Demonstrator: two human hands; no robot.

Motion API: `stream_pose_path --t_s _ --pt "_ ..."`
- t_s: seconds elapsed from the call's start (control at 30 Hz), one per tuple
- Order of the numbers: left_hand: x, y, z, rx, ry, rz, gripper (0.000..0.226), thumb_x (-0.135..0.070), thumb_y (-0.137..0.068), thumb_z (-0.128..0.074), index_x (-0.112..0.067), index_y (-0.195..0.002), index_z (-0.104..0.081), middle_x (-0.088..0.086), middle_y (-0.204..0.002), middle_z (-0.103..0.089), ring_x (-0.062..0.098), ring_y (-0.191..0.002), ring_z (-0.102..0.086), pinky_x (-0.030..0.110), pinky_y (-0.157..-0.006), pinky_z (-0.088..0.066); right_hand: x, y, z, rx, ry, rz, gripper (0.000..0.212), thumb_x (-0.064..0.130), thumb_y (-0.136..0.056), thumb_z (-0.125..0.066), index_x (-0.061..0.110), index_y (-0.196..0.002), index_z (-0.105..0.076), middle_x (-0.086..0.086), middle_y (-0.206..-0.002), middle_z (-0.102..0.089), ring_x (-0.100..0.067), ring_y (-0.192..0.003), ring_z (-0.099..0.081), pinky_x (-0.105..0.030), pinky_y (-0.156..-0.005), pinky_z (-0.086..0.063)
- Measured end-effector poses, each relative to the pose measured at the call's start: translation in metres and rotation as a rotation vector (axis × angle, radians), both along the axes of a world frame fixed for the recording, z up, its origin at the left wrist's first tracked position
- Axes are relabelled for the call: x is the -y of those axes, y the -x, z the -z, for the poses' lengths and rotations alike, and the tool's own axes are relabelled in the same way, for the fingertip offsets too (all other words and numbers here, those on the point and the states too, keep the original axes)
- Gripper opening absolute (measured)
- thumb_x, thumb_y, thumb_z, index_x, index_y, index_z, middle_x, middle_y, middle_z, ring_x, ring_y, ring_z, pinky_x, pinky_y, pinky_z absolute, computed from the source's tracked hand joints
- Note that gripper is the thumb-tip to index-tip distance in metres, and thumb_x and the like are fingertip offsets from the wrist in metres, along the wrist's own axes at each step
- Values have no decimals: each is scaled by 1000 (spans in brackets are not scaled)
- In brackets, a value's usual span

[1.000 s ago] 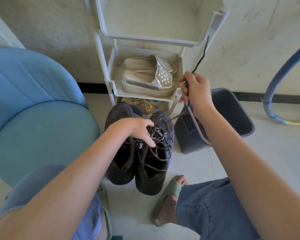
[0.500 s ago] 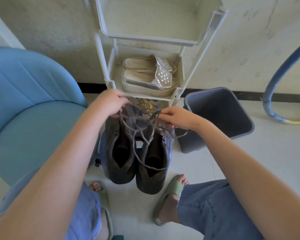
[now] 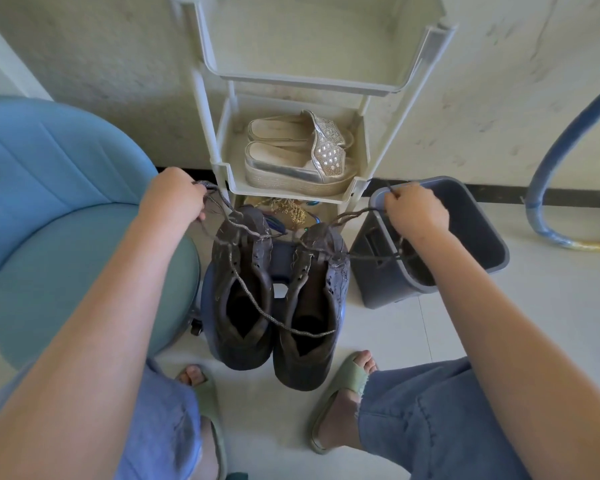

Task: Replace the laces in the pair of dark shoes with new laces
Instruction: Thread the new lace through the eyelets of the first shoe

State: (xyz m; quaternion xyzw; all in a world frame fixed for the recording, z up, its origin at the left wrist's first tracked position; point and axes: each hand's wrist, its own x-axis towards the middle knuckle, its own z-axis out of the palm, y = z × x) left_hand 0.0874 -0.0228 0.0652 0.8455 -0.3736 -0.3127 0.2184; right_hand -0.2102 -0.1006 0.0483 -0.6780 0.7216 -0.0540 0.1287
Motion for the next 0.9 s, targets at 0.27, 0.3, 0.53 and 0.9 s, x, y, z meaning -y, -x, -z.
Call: stream_pose_path --t_s 0.27,0.3,0.53,0.9 --pt "-7 45 -9 145 -407 468 27 -19 -97 -48 0 -108 -65 15 -89 -62 22 -68 -49 26 -54 -37 -2 -12 -16 555 -68 -120 30 25 -95 -51 5 -79 -68 -6 -56 -44 -9 -41 -34 -20 -44 -29" --pt "-9 53 -4 137 -495 530 29 -17 -97 -48 1 -112 -63 15 -91 -63 22 -67 -50 27 -56 -40 -4 -16 -17 547 -74 -148 30 25 -94 -51 6 -78 -68 -5 -54 -45 -6 -38 -33 -17 -41 -29" --pt "-12 64 28 415 -675 675 46 -24 -92 -58 -8 -133 -48 13 -131 -50 31 -120 -48 38 -100 -44 -6 -16 -16 315 -148 -254 29 22 -94 -49 3 -86 -69 -9 -69 -60 -22 -62 -53 -36 -71 -52" --pt "1 94 12 -133 27 525 34 -25 -96 -48 -19 -128 -56 -1 -123 -62 13 -105 -57 25 -85 -40 -5 -15 -26 371 27 -178 32 31 -99 -45 10 -93 -69 -4 -75 -66 -18 -57 -55 -33 -61 -47"
